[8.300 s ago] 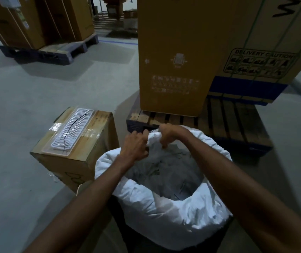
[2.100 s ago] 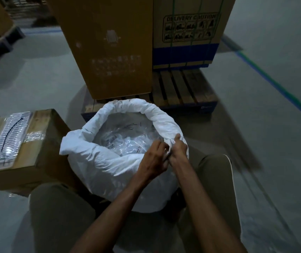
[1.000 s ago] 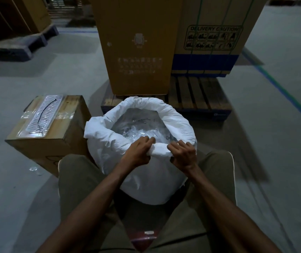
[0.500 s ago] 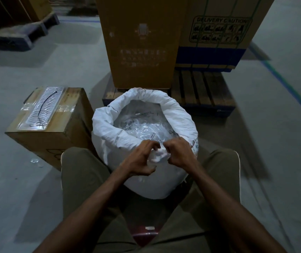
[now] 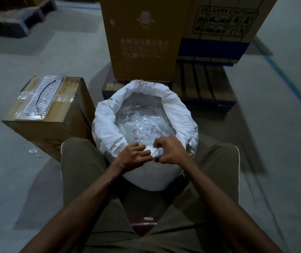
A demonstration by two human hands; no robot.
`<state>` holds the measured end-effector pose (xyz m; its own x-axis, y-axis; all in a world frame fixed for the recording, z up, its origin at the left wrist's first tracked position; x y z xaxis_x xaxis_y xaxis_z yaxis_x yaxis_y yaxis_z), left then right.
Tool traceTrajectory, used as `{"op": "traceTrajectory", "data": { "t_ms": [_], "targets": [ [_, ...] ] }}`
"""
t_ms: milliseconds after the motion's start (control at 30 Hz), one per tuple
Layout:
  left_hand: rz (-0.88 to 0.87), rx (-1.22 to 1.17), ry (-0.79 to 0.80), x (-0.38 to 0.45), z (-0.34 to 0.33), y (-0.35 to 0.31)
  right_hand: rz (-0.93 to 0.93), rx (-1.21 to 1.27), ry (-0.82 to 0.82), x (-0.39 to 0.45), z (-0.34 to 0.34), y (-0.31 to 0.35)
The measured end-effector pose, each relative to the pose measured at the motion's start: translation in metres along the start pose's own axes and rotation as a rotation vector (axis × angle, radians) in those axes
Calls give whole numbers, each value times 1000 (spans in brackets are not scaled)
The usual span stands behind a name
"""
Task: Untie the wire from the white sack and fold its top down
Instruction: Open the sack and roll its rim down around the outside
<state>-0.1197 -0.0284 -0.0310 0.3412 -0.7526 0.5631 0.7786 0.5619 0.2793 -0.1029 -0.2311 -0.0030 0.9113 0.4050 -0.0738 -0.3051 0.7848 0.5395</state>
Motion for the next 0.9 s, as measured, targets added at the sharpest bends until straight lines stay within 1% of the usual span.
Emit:
{"op": "traceTrajectory", "data": {
  "t_ms": [33,67,100,167,233,267,367,400,433,467,500,567,600,633,667,700,767,800,833,900],
  "targets": [
    [33,1,-10,0,2,0,-7,-7,-16,0,-4,4],
    [97,-22,20,1,4,2,-10,-27,-43,-1,-8,7],
    [206,-87,71,1,8,6,5,-68,-76,-3,-14,10],
    [539,-192,129,-4,22,6,39,-200,-117,-8,-28,12],
    [973,-192,80,-10,34,-8,32,-276,-176,-13,-41,13],
    [1218,-252,0,-9,41,-18,23,-292,-210,-15,-47,13],
    [1929,-688,-366,0,42,-34,33,-335,-291,-16,-56,12],
    [2157,-820,-458,2,37,-31,43,-349,-308,-16,-58,12],
    [2331,-946,-530,2,31,-25,49,-365,-321,-15,-59,11],
    [2421,-1064,-614,4,25,-20,50,-380,-328,-15,-61,10],
    [2424,-1132,-686,7,21,-16,51,-387,-331,-15,-62,10],
    [2380,-1131,-750,12,14,-6,60,-351,-315,-15,-62,10],
    [2378,-1168,-780,14,11,-1,64,-308,-291,-14,-60,11],
    [2395,-1223,-795,14,6,5,64,-258,-263,-13,-56,13],
    [2416,-1330,-827,15,2,10,59,-207,-242,-11,-52,16],
    [2424,-1445,-831,15,0,13,58,-155,-224,-10,-49,19],
    [2391,-1564,-793,16,4,15,53,-27,-182,-6,-45,24],
    [2392,-1579,-759,18,8,13,38,42,-163,-3,-43,28],
    [2393,-1587,-759,15,9,13,27,101,-147,1,-42,31],
    [2415,-1603,-883,7,6,14,52,182,-145,8,-41,36]
  ]
}}
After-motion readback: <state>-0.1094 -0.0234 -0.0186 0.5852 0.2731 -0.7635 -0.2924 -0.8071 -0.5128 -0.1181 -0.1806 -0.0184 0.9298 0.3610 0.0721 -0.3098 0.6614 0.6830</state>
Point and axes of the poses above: each hand's wrist, its own x-axis towards the middle knuckle, its own z-axis out of the back of the hand, y = z × x, the point moved 1 cm from there along x, towards the middle knuckle, and after that the axes turned 9 degrees about x, right-handed, at the moved point
